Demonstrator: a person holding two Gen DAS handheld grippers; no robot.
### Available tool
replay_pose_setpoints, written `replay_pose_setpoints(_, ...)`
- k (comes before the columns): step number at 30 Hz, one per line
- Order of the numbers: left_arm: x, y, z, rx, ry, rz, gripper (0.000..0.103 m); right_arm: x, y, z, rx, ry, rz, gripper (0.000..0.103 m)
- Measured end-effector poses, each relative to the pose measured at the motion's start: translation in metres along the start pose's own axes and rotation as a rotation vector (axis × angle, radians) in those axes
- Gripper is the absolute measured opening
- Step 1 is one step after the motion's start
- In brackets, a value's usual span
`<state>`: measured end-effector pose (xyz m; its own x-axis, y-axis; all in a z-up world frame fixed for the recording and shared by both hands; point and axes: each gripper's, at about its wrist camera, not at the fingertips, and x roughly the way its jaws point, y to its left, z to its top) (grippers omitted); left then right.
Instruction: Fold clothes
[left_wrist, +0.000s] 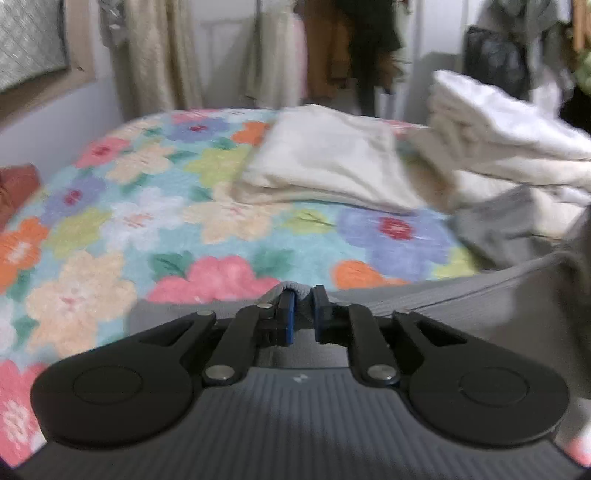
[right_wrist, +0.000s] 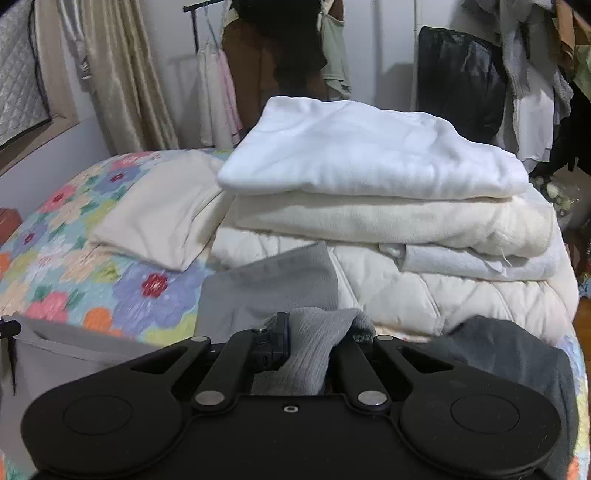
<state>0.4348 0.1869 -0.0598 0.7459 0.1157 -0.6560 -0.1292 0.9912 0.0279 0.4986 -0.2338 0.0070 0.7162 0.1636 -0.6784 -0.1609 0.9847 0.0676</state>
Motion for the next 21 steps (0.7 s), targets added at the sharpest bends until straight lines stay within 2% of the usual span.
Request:
replay_pose_setpoints(1,0.003,0.000,-0.003,0.003,0.011,0.038,0.025,0.005,0.001,-0.002,0.015,-0.019,-0.020,0.007)
replay_pose_setpoints(2,0.004,0.001,-0.007,-0.006,0.023,0.080,0.033,0.013,0.000,-0.004,0.030,-0.015,-0.033,0.016)
replay_pose_setpoints(3,0.002,0.003,-0.012,-0.020,0.027,0.105,0.043,0.019,-0.001,-0.006,0.047,0.001,-0.039,0.034)
replay_pose_setpoints(4,-0.003,0.009,-0.015,-0.035,0.017,0.098,0.045,0.022,-0.003,-0.009,0.064,0.003,-0.049,0.040)
replay_pose_setpoints(7,-0.014,0.030,-0.022,-0.073,-0.001,0.079,0.054,0.027,-0.006,-0.017,0.103,0.015,-0.059,0.044)
replay_pose_setpoints(10,-0.025,0.051,-0.036,-0.099,0.033,0.077,0.054,0.023,-0.008,-0.023,0.104,0.021,-0.046,0.049)
replay_pose_setpoints(12,-0.032,0.064,-0.048,-0.115,0.049,0.080,0.055,0.020,-0.010,-0.026,0.076,0.022,-0.061,0.060)
replay_pose_setpoints(13,-0.035,0.070,-0.056,-0.123,0.051,0.086,0.056,0.019,-0.012,-0.027,0.061,0.024,-0.074,0.063)
replay_pose_setpoints(14,-0.036,0.074,-0.063,-0.119,0.063,0.097,0.057,0.020,-0.014,-0.028,0.031,0.040,-0.124,0.064)
replay_pose_setpoints(16,-0.035,0.079,-0.075,-0.077,0.097,0.115,0.058,0.020,-0.021,-0.031,0.008,0.060,-0.211,0.064)
replay_pose_setpoints(17,-0.035,0.079,-0.078,-0.038,0.100,0.118,0.058,0.015,-0.027,-0.032,0.028,0.051,-0.221,0.064)
replay_pose_setpoints(18,-0.036,0.078,-0.080,0.001,0.096,0.121,0.058,0.011,-0.032,-0.033,0.061,0.039,-0.210,0.064)
replay_pose_setpoints(21,-0.039,0.074,-0.086,0.107,0.070,0.125,0.063,-0.002,-0.038,-0.040,0.202,0.007,-0.091,0.064)
